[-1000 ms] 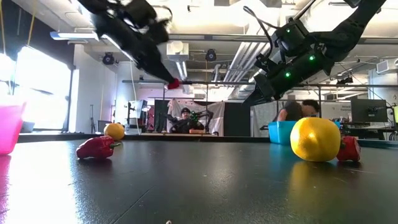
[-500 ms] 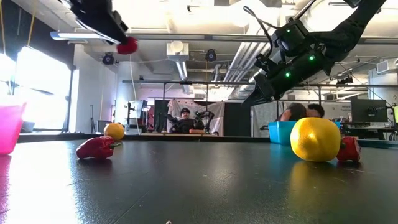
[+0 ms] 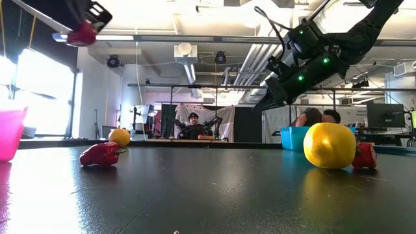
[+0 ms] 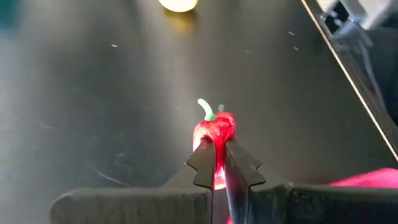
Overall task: Sort produce into baskets
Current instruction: Put the red chili pepper into the red bin
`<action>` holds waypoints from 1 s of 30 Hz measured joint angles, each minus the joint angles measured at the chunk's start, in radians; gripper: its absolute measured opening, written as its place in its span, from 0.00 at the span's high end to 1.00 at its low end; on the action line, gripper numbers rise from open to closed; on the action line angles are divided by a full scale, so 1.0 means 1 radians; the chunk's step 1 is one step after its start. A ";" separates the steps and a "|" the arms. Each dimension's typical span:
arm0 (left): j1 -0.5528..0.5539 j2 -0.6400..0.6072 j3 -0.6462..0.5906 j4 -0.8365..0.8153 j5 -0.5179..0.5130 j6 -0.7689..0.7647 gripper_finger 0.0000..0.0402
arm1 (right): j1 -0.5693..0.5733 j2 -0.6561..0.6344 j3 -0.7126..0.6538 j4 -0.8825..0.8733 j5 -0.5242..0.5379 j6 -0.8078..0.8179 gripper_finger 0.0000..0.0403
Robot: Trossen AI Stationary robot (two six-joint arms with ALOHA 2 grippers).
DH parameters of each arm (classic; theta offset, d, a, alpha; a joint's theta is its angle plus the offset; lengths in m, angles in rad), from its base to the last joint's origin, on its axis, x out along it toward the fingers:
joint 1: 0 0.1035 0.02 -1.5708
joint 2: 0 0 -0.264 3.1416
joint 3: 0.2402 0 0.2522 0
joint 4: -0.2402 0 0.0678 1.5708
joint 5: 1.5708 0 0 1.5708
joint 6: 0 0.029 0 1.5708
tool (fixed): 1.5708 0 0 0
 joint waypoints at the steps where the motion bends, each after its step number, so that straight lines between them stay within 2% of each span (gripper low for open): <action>1: -0.013 0.000 0.000 -0.005 0.000 -0.005 1.00 | 0.000 0.000 0.000 0.000 0.000 0.000 1.00; 7: -0.064 0.000 0.000 -0.022 -0.038 -0.017 1.00 | 0.000 0.000 0.000 0.000 0.000 0.001 1.00; 18: -0.155 0.010 0.000 -0.062 -0.011 -0.076 1.00 | 0.000 0.000 0.000 0.000 0.000 0.008 1.00; 24: -0.240 0.081 0.000 -0.104 -0.003 -0.163 1.00 | 0.000 0.000 0.000 0.000 0.000 0.008 1.00; 30: -0.317 0.167 0.000 -0.216 0.066 -0.291 1.00 | 0.000 0.000 0.000 0.000 0.000 0.017 1.00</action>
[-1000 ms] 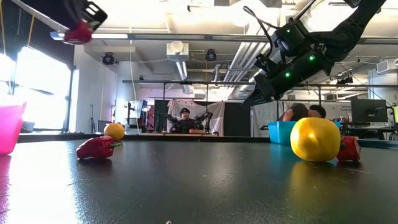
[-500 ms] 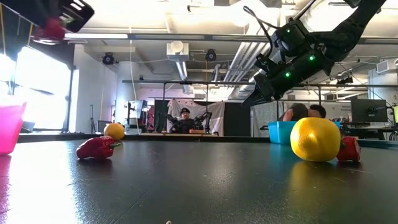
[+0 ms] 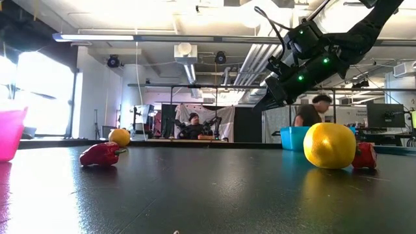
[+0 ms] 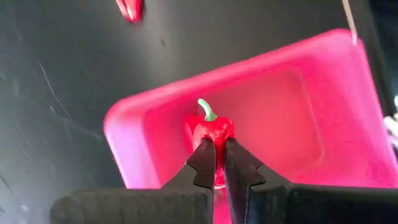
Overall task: Sort produce into baskets
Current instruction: Put the red chili pepper into the red bin, then put the yellow lemon into the blue bin
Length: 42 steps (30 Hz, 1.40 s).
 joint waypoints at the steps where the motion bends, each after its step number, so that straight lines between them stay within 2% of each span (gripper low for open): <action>1: -0.012 0.008 0.000 -0.011 0.000 -0.018 1.00 | 0.000 0.000 0.000 0.000 0.000 0.001 1.00; 6: -0.038 0.054 0.000 -0.067 -0.026 -0.092 1.00 | 0.000 0.000 0.000 -0.012 0.000 0.002 1.00; 15: -0.023 0.162 0.000 -0.160 -0.035 -0.145 1.00 | 0.000 0.000 0.000 -0.020 0.000 0.002 1.00; 23: -0.022 0.231 0.000 -0.169 -0.026 -0.169 0.98 | 0.000 0.000 0.000 -0.023 0.000 0.002 1.00; 27: -0.020 0.231 0.000 -0.169 0.006 -0.171 0.91 | 0.000 0.000 0.000 -0.023 0.000 0.002 1.00; 31: -0.008 0.231 0.000 -0.169 0.052 -0.171 0.80 | 0.000 0.000 0.000 -0.023 0.000 0.002 1.00; 37: 0.008 0.231 0.013 -0.194 0.067 -0.166 0.64 | 0.000 0.000 0.000 -0.023 0.000 0.002 1.00; 42: 0.010 0.224 0.081 -0.295 0.076 -0.115 0.60 | 0.000 0.000 0.000 -0.023 0.000 0.002 1.00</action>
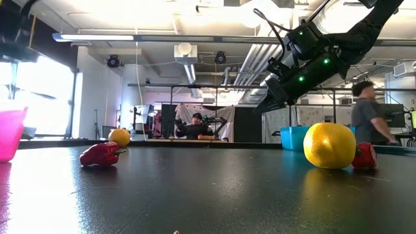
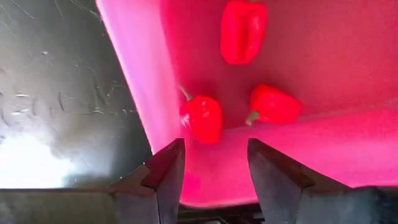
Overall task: Sort produce into baskets
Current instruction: Put the yellow lemon into the blue bin
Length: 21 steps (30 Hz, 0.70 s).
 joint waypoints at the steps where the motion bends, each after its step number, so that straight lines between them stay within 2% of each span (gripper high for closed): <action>1: 0.000 -0.007 0.013 -0.009 0.000 0.004 0.60 | 0.000 0.000 0.000 0.000 0.000 0.000 1.00; 5: 0.002 -0.068 0.033 0.009 -0.010 -0.008 0.64 | 0.000 0.000 0.000 0.000 0.000 0.000 1.00; 11: 0.066 -0.192 0.033 0.072 -0.110 0.016 0.76 | 0.007 0.000 0.000 -0.001 0.001 0.007 1.00; 16: 0.172 -0.271 -0.039 0.235 -0.128 0.154 0.88 | 0.028 0.000 0.000 -0.002 0.001 0.001 0.98; 21: 0.282 -0.315 -0.182 0.505 -0.128 0.338 0.98 | 0.041 0.000 0.000 -0.002 0.001 -0.003 0.91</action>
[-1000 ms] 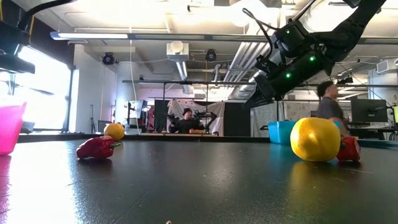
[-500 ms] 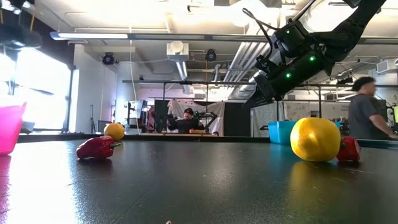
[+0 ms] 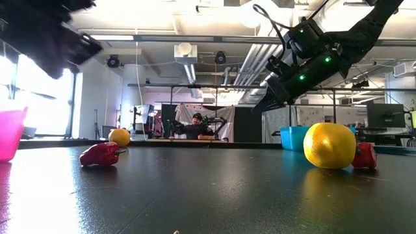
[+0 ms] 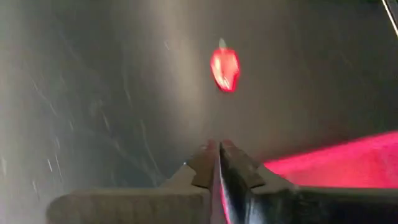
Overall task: Sort produce into baskets
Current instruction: Put the yellow lemon into the blue bin
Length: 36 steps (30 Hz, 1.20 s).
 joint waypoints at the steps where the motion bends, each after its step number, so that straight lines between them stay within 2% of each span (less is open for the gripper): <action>1: 0.022 -0.007 -0.030 0.064 0.001 0.038 0.99 | 0.002 0.000 0.000 0.000 0.000 0.000 0.89; 9: 0.196 -0.023 -0.230 0.564 0.111 0.236 1.00 | 0.071 0.000 0.000 -0.005 0.024 0.009 0.71; 15: 0.303 -0.023 -0.314 0.798 0.161 0.259 1.00 | 0.210 0.000 0.089 -0.273 0.043 0.046 0.54; 20: 0.340 -0.023 -0.359 0.887 0.163 0.243 1.00 | 0.352 0.000 0.190 -0.482 0.074 0.106 0.37; 24: 0.360 -0.023 -0.379 0.915 0.163 0.269 1.00 | 0.475 0.002 0.272 -0.652 0.075 0.164 0.28; 29: 0.382 -0.022 -0.396 0.919 0.161 0.278 1.00 | 0.601 0.059 0.414 -0.826 0.077 0.232 0.25; 36: 0.392 -0.022 -0.413 0.922 0.161 0.270 1.00 | 0.702 0.269 0.649 -1.146 0.028 0.207 0.25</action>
